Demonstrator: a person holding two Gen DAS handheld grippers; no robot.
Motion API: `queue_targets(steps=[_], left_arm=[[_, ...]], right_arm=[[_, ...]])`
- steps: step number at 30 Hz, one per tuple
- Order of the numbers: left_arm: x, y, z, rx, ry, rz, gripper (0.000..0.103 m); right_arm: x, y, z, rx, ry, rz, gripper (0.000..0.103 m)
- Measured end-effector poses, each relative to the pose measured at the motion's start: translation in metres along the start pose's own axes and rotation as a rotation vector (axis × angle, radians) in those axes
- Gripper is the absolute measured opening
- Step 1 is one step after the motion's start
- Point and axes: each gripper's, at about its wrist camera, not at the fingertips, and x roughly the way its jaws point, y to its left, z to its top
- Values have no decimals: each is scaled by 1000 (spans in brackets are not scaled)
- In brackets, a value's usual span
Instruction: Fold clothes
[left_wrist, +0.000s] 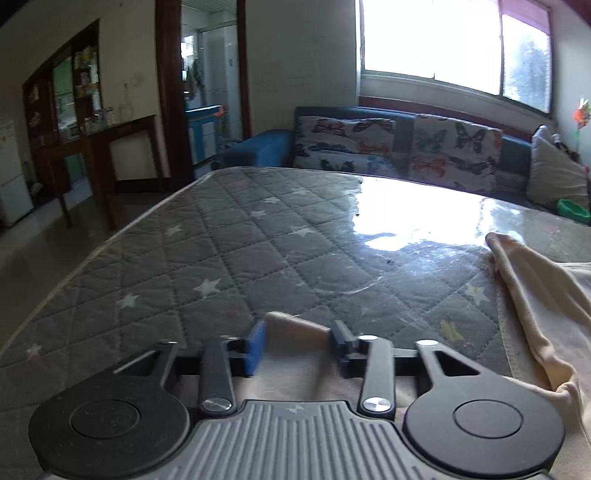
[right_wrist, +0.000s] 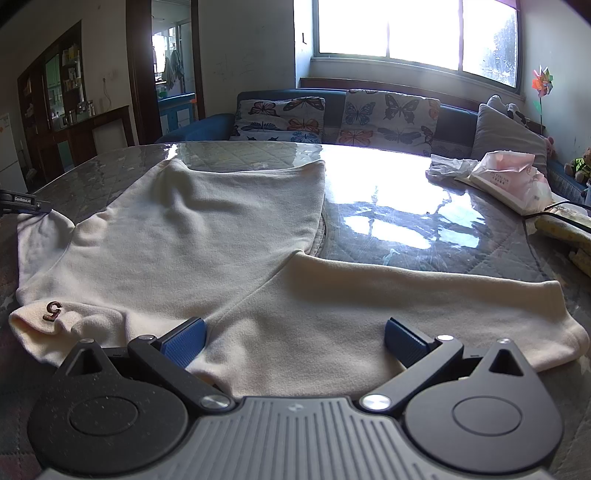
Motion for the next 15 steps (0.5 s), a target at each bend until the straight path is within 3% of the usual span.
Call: queue_targets(steps=[4,9,15], left_arm=[[-41,-23,-8,13,-20,-111,47],[-91,-76,-26,69,-21,-339,47],[-117,-142,-50,172,-11,-525,45]], right_arm=[[0,0,0,0,0,0,103],[0,-2,0,2,0,1,103],[0,-1,1,4,0,3,103]])
